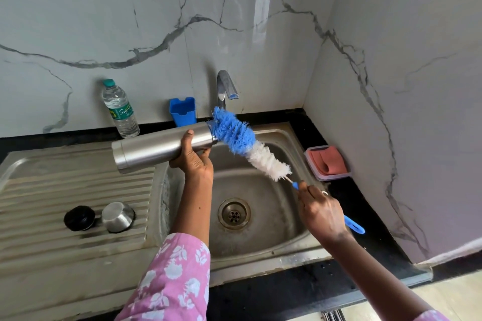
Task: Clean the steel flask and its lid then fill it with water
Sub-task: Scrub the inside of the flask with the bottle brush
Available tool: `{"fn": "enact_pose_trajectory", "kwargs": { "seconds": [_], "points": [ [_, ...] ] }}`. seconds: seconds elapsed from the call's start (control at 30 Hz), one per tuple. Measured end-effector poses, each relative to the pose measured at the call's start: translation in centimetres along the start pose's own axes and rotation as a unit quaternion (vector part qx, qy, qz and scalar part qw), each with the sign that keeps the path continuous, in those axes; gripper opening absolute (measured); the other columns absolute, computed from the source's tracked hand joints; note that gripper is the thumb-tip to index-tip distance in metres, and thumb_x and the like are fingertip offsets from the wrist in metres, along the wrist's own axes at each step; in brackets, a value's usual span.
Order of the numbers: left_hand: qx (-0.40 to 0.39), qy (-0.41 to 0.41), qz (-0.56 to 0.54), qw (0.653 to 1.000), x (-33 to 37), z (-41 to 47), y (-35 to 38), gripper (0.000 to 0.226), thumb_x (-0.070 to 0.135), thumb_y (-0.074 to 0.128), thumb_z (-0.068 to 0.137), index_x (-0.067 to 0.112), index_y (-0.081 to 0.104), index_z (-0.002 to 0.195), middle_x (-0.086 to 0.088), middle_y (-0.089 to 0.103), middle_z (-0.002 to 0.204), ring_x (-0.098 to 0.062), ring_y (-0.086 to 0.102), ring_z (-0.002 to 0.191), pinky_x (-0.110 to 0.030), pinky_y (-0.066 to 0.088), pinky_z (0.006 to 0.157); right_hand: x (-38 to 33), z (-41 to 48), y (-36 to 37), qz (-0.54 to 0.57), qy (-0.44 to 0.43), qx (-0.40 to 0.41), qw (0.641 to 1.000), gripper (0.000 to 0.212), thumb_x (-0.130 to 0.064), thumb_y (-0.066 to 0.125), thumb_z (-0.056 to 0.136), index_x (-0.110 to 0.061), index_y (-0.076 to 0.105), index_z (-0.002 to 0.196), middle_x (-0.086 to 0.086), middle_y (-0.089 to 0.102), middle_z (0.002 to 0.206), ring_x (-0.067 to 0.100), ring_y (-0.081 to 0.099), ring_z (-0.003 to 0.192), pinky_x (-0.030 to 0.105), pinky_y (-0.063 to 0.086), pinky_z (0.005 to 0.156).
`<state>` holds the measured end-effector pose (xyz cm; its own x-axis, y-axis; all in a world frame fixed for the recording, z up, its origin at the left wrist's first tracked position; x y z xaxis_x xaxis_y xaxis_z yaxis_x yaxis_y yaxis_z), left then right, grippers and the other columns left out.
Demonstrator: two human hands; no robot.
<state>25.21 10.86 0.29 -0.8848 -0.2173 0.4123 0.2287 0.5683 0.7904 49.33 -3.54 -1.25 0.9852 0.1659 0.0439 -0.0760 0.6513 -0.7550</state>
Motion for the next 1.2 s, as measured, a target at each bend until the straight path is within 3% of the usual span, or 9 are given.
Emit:
{"fn": "enact_pose_trajectory", "kwargs": {
  "seconds": [0.13,0.33,0.53,0.63,0.8,0.93,1.07,1.13,1.2],
  "points": [
    [-0.018,-0.005,-0.006,1.0,0.8,0.4,0.1,0.065,0.003,0.075,0.071,0.017,0.036,0.121,-0.013,0.056,0.131,-0.029,0.059,0.113,-0.055,0.054,0.08,0.2,-1.2,-0.1,0.012,0.004,-0.001,1.0,0.022,0.0,0.062,0.07,0.004,0.066,0.091,0.009,0.054,0.058,0.029,0.05,0.035,0.027,0.036,0.027],
    [-0.046,-0.011,0.002,0.999,0.1,-1.0,0.0,0.052,-0.001,0.07,0.074,0.024,0.036,0.103,-0.01,0.055,0.127,-0.028,0.057,0.115,-0.056,0.053,0.08,-0.7,2.1,-0.3,-0.015,0.031,-0.011,0.999,0.031,0.008,0.078,0.06,0.004,0.069,0.09,0.011,0.057,0.058,0.03,0.052,0.034,0.025,0.034,0.029],
    [-0.06,0.018,-0.018,0.998,1.2,-1.2,0.2,0.071,-0.002,0.066,0.077,0.023,0.026,0.129,-0.002,0.053,0.113,-0.019,0.055,0.098,-0.045,0.055,0.073,-0.1,-1.2,-1.0,-0.007,0.007,-0.007,1.0,0.025,-0.001,0.068,0.066,0.003,0.069,0.09,0.009,0.055,0.058,0.029,0.052,0.035,0.028,0.036,0.026],
    [-0.073,0.017,-0.019,0.997,1.2,-1.3,0.1,0.057,-0.003,0.065,0.077,0.024,0.033,0.116,-0.003,0.053,0.113,-0.023,0.055,0.102,-0.044,0.055,0.072,0.0,-1.2,-1.3,-0.006,0.02,-0.004,1.0,0.024,-0.001,0.067,0.065,0.003,0.07,0.088,0.009,0.055,0.057,0.028,0.051,0.034,0.027,0.035,0.027],
    [-0.125,0.01,0.004,0.992,0.8,-1.6,-0.3,0.056,0.01,0.074,0.038,0.014,0.057,0.092,-0.002,0.063,0.089,-0.024,0.063,0.088,-0.047,0.047,0.087,-0.8,1.7,-1.1,-0.024,0.035,-0.02,0.999,0.038,0.007,0.082,0.055,0.004,0.07,0.09,0.011,0.059,0.058,0.03,0.052,0.034,0.025,0.034,0.029],
    [-0.099,0.02,-0.003,0.995,1.2,-1.1,-0.3,0.09,0.015,0.077,0.036,0.015,0.051,0.122,-0.007,0.061,0.115,-0.033,0.055,0.12,-0.051,0.047,0.095,-0.8,0.9,-1.6,-0.027,0.022,-0.023,0.999,0.043,0.006,0.085,0.049,0.004,0.07,0.09,0.01,0.059,0.057,0.029,0.052,0.034,0.025,0.033,0.029],
    [-0.078,0.031,-0.026,0.996,2.0,-1.9,0.2,0.102,0.024,0.086,0.054,0.024,0.031,0.14,-0.006,0.055,0.136,-0.025,0.055,0.122,-0.054,0.041,0.104,0.0,-1.5,-1.8,0.001,0.016,-0.003,1.0,0.03,0.005,0.075,0.062,0.002,0.068,0.091,0.008,0.055,0.058,0.027,0.05,0.033,0.027,0.036,0.026],
    [-0.07,0.033,-0.021,0.997,2.2,-1.9,0.3,0.102,0.026,0.085,0.059,0.027,0.025,0.141,-0.004,0.052,0.138,-0.022,0.054,0.122,-0.053,0.04,0.105,0.1,-1.6,-2.1,0.003,0.009,0.012,1.0,0.016,-0.002,0.065,0.073,0.001,0.068,0.088,0.007,0.054,0.057,0.027,0.05,0.033,0.027,0.035,0.025],
    [-0.08,0.025,-0.01,0.996,2.1,-2.0,0.5,0.105,0.024,0.084,0.059,0.026,0.021,0.143,-0.004,0.052,0.138,-0.021,0.054,0.122,-0.052,0.04,0.105,0.3,-1.0,-2.2,0.001,0.014,0.014,1.0,0.017,-0.003,0.06,0.074,0.002,0.069,0.088,0.008,0.056,0.057,0.028,0.051,0.034,0.027,0.035,0.026]
  ]
}}
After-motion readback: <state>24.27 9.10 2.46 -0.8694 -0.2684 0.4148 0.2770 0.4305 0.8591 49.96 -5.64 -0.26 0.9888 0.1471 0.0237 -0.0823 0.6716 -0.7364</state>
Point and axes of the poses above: each hand's wrist, its own z-axis towards the middle knuckle, its own y-axis out of the palm, x = y × z, the point moved 3 cm from there along z, towards the middle knuckle
